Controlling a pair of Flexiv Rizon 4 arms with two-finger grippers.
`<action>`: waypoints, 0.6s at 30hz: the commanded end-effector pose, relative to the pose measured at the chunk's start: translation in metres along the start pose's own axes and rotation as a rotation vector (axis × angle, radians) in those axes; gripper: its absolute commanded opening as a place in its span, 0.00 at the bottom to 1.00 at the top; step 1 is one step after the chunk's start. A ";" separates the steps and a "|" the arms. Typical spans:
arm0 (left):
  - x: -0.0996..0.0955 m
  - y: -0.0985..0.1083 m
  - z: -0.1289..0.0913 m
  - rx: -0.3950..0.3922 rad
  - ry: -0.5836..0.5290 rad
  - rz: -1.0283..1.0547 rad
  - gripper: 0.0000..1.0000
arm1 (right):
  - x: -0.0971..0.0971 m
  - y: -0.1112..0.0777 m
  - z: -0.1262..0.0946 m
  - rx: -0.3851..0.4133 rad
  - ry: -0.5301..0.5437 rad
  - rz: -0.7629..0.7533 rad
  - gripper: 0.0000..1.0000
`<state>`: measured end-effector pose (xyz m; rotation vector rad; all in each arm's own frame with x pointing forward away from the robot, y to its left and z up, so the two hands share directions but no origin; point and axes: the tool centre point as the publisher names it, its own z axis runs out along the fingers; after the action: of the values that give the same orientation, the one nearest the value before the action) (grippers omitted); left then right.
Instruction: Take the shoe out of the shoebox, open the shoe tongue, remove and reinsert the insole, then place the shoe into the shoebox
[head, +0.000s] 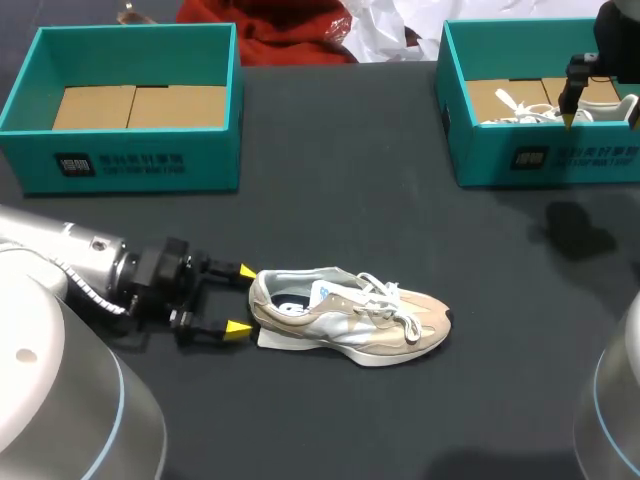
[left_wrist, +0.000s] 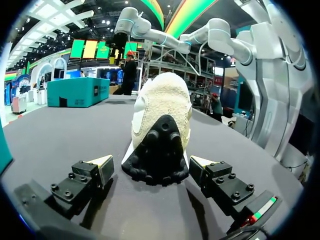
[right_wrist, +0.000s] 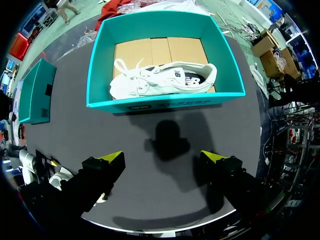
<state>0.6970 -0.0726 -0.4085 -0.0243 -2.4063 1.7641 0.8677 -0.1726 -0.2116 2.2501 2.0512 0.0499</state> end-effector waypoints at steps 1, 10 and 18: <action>0.002 0.000 0.005 -0.004 0.003 0.001 1.00 | 0.000 -0.001 0.000 -0.001 0.000 0.000 1.00; 0.007 -0.002 0.010 -0.001 0.013 0.001 1.00 | 0.000 -0.001 0.000 -0.001 0.000 0.000 1.00; 0.011 -0.004 0.017 0.003 0.014 0.007 1.00 | 0.000 -0.001 0.000 -0.001 0.000 0.000 1.00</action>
<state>0.6859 -0.0852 -0.4076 -0.0483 -2.3920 1.7636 0.8677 -0.1726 -0.2116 2.2501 2.0513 0.0499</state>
